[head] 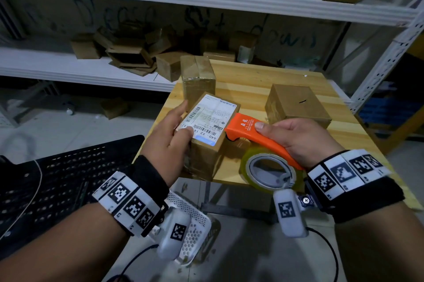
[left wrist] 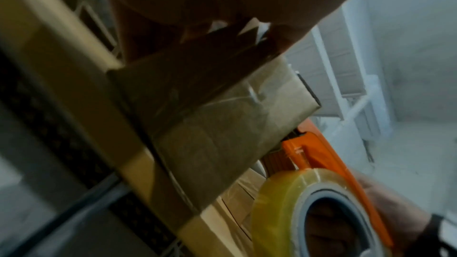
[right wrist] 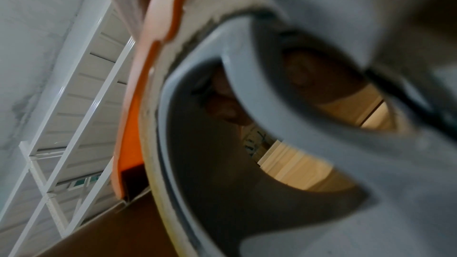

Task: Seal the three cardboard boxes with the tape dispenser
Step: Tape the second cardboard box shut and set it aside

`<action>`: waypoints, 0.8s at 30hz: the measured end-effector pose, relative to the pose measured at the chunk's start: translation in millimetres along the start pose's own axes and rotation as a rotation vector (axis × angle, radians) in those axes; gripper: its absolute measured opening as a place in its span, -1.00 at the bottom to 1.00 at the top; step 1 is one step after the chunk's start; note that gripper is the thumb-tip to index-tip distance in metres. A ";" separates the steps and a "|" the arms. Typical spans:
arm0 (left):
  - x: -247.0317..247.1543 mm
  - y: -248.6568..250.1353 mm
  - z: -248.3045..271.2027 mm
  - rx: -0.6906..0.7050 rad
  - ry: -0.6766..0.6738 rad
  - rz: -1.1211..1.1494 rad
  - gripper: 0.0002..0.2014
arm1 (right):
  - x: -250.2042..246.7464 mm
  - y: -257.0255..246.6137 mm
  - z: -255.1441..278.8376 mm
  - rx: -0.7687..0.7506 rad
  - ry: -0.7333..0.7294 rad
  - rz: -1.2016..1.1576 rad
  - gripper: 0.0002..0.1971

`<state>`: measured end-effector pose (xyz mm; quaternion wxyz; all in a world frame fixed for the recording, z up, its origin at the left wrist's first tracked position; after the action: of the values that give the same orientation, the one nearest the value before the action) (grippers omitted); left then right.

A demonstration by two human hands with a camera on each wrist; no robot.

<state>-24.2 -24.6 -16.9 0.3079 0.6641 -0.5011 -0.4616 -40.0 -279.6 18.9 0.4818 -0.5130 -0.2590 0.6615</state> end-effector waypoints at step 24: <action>-26.4 14.6 -14.2 0.096 -0.012 -0.532 -0.17 | 10.5 -8.6 7.4 -0.107 0.030 0.039 -0.57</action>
<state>-18.5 -4.8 9.3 0.1410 0.7835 -0.3320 -0.5059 -43.8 -265.5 24.2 0.4443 -0.5529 -0.2768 0.6483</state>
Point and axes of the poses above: each hand's wrist, its own z-axis away from the middle knuckle, its own x-axis out of the palm, y = z × x, the point moved 4 cm from there along -z, towards the middle knuckle, and after that the axes turned 10 degrees about x, right-handed, at the moved point
